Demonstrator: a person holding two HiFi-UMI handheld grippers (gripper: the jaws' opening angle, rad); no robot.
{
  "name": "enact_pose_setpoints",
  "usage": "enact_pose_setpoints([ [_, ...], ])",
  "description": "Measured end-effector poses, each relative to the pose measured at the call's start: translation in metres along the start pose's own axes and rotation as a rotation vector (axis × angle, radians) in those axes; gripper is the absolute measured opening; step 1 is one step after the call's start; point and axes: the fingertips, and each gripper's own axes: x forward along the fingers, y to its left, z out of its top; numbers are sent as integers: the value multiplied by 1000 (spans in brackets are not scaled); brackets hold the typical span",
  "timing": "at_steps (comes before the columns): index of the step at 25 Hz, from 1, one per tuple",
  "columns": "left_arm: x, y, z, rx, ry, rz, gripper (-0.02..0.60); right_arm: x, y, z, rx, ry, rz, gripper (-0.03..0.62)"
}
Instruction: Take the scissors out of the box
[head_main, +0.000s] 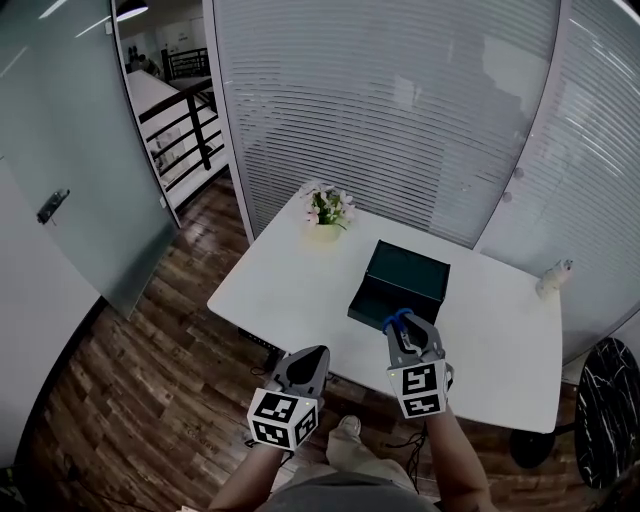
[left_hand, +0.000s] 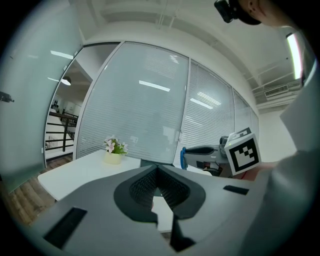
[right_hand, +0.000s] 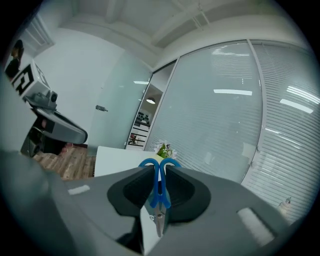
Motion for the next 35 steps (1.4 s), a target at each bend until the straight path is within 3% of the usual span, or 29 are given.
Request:
enact_pose_setpoints([
  [10,-69,-30,-14,-1,-28,34,5,-91,46,10,101,-72,12,81],
  [18,-104,-55,-36,-2,-22,45,3,-143,71,-12,164,-93,9,81],
  [35,-137,-75,-49,21,-29,38,4,-188,90,-17,209,-128,-13,81],
])
